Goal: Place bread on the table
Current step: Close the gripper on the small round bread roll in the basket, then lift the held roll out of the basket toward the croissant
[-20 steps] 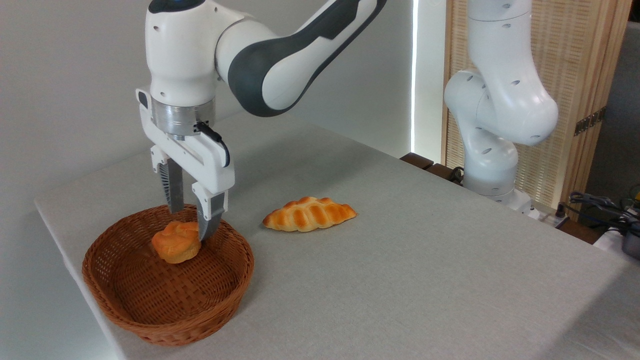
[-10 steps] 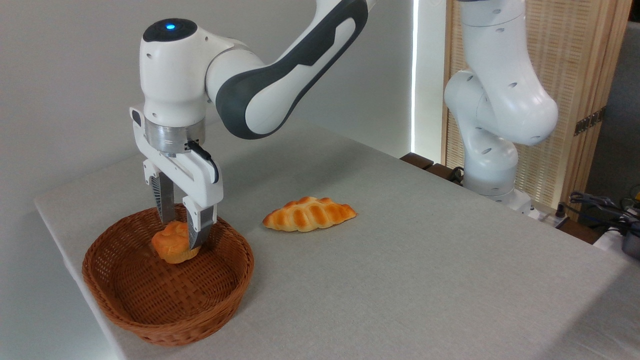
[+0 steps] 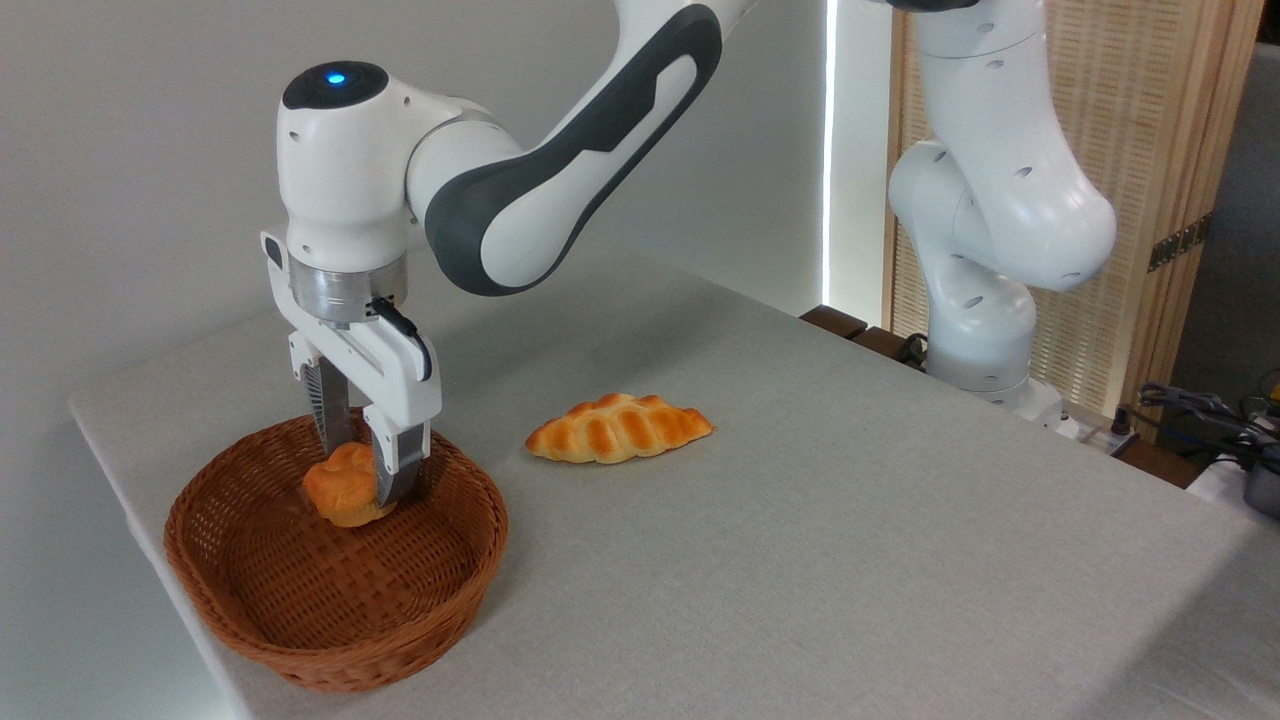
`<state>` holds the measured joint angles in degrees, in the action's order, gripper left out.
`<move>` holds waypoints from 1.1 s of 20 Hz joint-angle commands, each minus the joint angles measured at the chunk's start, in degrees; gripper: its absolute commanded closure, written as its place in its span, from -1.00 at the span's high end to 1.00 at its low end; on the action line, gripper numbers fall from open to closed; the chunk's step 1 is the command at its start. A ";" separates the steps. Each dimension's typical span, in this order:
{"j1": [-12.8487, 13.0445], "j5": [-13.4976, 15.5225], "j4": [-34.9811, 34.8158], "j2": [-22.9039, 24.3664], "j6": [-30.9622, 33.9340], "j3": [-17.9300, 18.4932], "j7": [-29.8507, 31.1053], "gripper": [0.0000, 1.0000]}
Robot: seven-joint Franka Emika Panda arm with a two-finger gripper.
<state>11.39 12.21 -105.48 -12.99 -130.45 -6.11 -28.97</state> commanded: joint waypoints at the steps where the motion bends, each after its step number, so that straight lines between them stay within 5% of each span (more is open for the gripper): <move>1: 0.12 -4.03 0.81 -0.63 -1.29 -0.22 0.23 0.62; 4: 0.03 -4.13 0.81 -0.72 -2.34 -0.31 0.32 0.00; 22: -0.75 -3.86 0.81 2.70 -2.35 0.66 1.37 -0.01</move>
<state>10.92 8.81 -104.82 -12.72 -132.72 -6.15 -28.94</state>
